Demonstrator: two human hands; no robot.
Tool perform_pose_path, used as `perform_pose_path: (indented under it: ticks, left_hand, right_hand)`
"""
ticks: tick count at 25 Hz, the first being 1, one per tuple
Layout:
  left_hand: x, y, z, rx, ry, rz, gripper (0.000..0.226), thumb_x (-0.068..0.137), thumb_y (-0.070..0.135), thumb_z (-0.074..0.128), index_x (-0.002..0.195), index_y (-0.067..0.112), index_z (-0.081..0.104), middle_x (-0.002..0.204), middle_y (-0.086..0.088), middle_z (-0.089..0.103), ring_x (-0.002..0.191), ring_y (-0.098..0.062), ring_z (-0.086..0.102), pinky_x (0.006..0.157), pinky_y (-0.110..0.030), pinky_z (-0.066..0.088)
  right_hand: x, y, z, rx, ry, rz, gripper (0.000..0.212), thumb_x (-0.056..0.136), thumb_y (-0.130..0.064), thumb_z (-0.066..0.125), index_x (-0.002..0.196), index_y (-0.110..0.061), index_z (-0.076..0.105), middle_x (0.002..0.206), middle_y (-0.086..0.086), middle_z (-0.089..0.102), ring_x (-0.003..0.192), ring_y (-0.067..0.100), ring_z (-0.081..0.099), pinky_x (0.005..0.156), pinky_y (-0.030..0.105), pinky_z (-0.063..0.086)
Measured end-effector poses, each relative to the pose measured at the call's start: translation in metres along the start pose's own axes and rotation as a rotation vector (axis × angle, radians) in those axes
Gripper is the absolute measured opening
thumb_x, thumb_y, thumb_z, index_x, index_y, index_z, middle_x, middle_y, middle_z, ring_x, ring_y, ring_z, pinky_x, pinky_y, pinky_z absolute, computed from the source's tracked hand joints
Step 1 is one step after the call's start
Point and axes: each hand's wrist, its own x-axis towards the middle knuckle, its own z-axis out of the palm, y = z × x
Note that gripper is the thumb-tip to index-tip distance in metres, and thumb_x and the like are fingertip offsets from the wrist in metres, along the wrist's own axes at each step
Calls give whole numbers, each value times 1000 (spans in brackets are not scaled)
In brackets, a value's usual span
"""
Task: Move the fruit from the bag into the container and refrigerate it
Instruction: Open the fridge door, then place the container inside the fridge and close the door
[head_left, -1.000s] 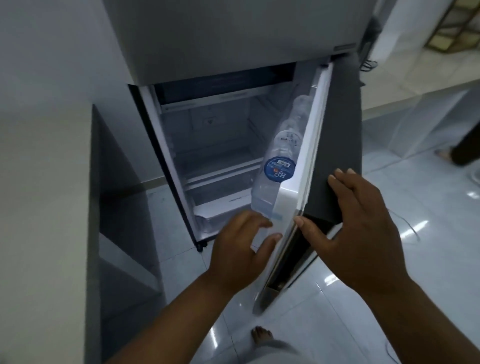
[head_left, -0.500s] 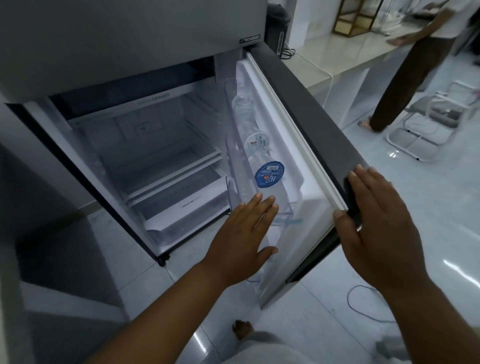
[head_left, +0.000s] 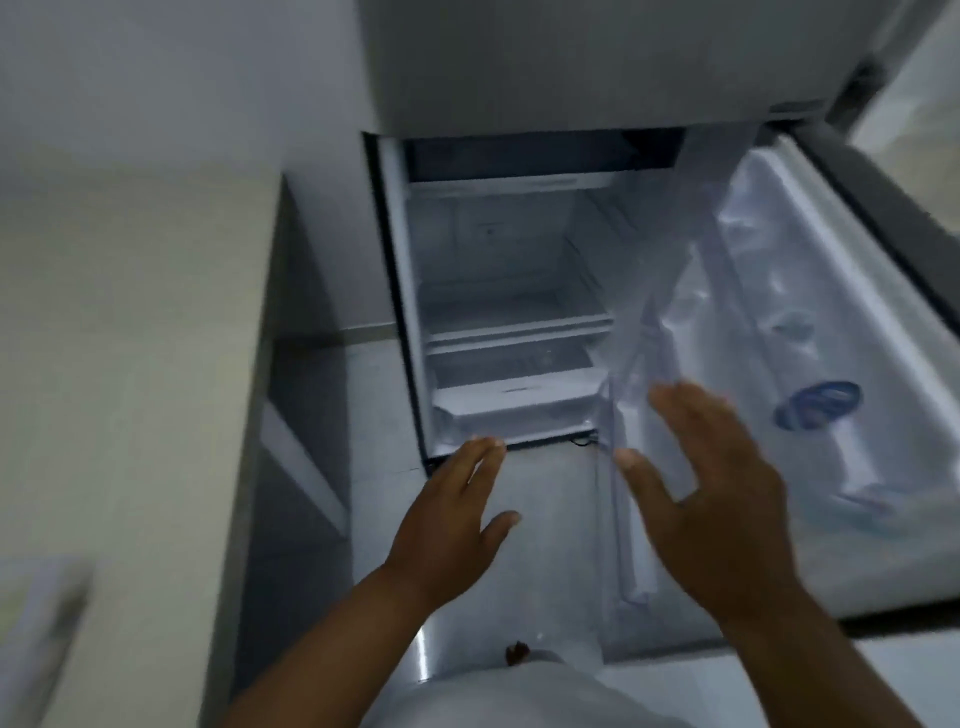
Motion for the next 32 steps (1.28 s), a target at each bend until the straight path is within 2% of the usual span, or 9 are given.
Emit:
perform_pose_path:
  ticks: [3, 5, 9, 12, 17, 22, 24, 28, 32]
  left_hand:
    - [-56, -40, -36, 52, 157, -240, 65, 90, 39, 60, 145, 10, 38, 149, -9, 44, 137, -16, 36, 111, -25, 22]
    - [-100, -60, -57, 54, 248, -452, 65, 91, 40, 59, 146, 13, 36, 149, -6, 43, 135, -10, 33, 109, -22, 23]
    - [-194, -83, -87, 73, 434, -864, 61, 91, 38, 59, 144, 14, 40, 143, -6, 50, 131, -20, 45, 104, -28, 37]
    - [-246, -88, -98, 133, 548, -1119, 57, 90, 35, 61, 141, 13, 44, 139, -7, 53, 129, -23, 48, 101, -32, 40]
    - [-295, -108, -115, 210, 712, -1523, 56, 90, 38, 60, 137, 10, 48, 133, -12, 56, 124, -30, 52, 95, -40, 45]
    - [-305, -153, -136, -71, 979, -1782, 61, 90, 42, 60, 140, 10, 43, 137, -13, 53, 122, -28, 53, 102, -39, 42]
    - [-302, -171, -141, -187, 1012, -1863, 66, 89, 45, 59, 141, 11, 41, 139, -12, 53, 124, -28, 52, 104, -38, 40]
    - [-295, -195, -142, -326, 1067, -1929, 62, 89, 42, 59, 141, 13, 42, 140, -10, 54, 126, -29, 51, 104, -39, 41]
    - [-287, -196, -134, -325, 1159, -1900, 42, 89, 31, 60, 126, 12, 53, 121, -7, 63, 107, -27, 59, 92, -36, 47]
  right_hand:
    - [-7, -57, 75, 238, -356, -128, 58, 89, -43, 56, 140, -15, 47, 144, -4, 45, 138, 13, 36, 114, 38, 32]
    - [-15, -90, 118, 339, -540, -219, 61, 88, -43, 57, 143, -19, 42, 144, -11, 39, 139, 11, 35, 114, 31, 29]
    - [-37, -161, 188, 450, -899, -374, 62, 89, -44, 58, 145, -26, 37, 148, -5, 43, 138, 9, 35, 109, 19, 24]
    - [-52, -213, 233, 494, -1079, -487, 60, 90, -43, 59, 144, -24, 39, 149, -3, 43, 138, 12, 36, 111, 23, 29]
    - [-58, -306, 307, 491, -1207, -629, 59, 89, -40, 61, 140, -15, 46, 144, 6, 49, 133, 22, 45, 109, 30, 34]
    - [-42, -392, 381, 392, -1292, -582, 62, 89, -40, 59, 141, -11, 45, 144, 12, 49, 132, 27, 46, 108, 32, 34]
    - [-37, -409, 405, 334, -1352, -573, 63, 90, -40, 55, 144, -11, 40, 149, 10, 45, 135, 26, 42, 110, 32, 31]
    - [-32, -418, 434, 314, -1513, -593, 56, 93, -35, 52, 145, -17, 40, 147, 7, 46, 134, 24, 44, 111, 34, 32]
    - [-32, -405, 437, 404, -1545, -564, 50, 92, -31, 53, 141, -19, 47, 138, 6, 56, 126, 24, 52, 109, 37, 38]
